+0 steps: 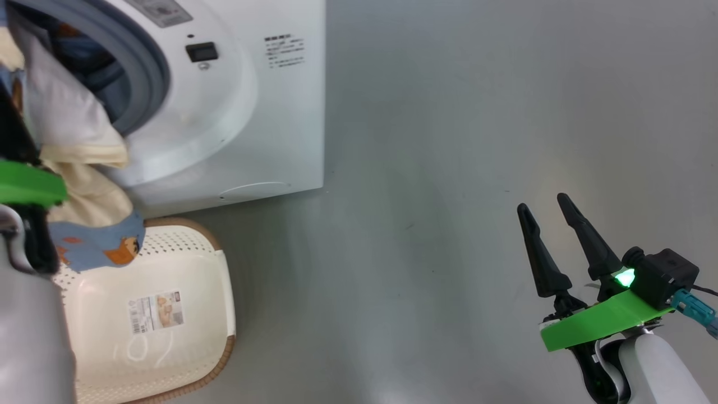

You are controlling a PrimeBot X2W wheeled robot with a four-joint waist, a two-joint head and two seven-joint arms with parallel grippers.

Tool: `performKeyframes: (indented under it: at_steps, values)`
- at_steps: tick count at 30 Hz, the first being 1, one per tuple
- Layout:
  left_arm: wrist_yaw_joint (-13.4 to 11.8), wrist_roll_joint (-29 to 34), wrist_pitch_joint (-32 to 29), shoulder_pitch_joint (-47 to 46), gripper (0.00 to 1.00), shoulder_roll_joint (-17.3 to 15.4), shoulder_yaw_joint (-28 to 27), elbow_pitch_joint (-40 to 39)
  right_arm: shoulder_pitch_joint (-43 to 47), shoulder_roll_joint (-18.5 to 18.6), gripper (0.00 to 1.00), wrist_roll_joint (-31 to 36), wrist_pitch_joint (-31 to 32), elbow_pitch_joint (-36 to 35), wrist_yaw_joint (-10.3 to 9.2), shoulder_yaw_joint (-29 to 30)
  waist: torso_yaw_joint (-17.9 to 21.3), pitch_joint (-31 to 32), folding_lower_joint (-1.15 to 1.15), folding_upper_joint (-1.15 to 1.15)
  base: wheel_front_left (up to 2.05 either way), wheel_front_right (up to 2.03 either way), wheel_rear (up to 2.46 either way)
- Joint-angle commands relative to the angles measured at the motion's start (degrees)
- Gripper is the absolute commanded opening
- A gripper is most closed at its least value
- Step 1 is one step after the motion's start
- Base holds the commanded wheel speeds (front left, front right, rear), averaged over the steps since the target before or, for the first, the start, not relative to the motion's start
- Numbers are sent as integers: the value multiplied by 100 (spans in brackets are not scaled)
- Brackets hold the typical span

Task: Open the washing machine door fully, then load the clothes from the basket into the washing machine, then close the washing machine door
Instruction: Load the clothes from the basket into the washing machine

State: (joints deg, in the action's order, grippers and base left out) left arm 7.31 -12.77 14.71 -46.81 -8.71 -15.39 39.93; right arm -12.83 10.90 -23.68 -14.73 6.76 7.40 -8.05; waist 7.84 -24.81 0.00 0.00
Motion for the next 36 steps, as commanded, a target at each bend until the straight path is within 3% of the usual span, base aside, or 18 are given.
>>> performKeyframes:
  at_steps: [1, 24, 36]
  values:
    - [17, -11, 29, 185, 100, -212, -127, -195, 173, 70, 100, 66, -27, -149, 9, -50, -64, 37, 0, 0, 0, 0, 0]
    - [17, 26, 29, 2913, 100, 349, -204, -2210, 330, 115, 100, 79, -27, -239, 9, 127, -311, 82, 0, 0, 0, 0, 0]
    - [17, 181, 29, 3567, 100, 536, -255, -2668, 278, 136, 100, 56, -27, -207, 9, 57, -273, 52, 0, 0, 0, 0, 0]
